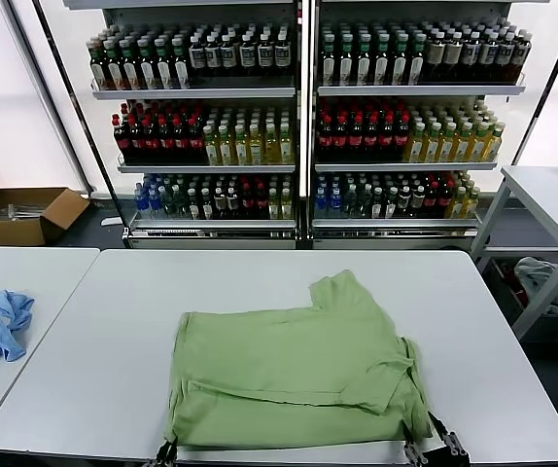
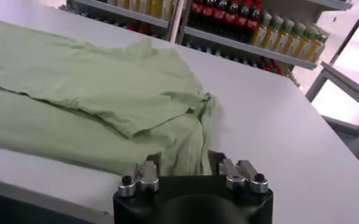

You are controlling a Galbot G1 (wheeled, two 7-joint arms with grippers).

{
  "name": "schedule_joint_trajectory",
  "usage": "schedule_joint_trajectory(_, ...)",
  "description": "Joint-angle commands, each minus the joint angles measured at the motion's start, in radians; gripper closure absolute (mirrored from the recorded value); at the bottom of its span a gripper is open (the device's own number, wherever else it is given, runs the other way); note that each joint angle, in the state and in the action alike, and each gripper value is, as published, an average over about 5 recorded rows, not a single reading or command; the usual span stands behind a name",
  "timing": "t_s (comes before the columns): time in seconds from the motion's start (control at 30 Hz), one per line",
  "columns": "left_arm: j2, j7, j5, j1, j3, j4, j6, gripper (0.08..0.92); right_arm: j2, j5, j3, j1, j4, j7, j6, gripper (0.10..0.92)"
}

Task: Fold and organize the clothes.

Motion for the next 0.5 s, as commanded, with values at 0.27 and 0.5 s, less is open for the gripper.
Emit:
schedule_joint_trajectory(0.27,0.002,-0.011,0.091,-0.052,-0.114,-0.129,-0.019,0.586,0.034,0.033,0.15,-0.027,0.167,0.046,0.022,0.208)
schedule_joint_trajectory(0.5,-0.03,0.185,-0.113,-0.419,-0.076,-0.089,0.024,0.378,-0.03,0.213,0.23,0.352,-0.022,-0.172,0.021,0.203)
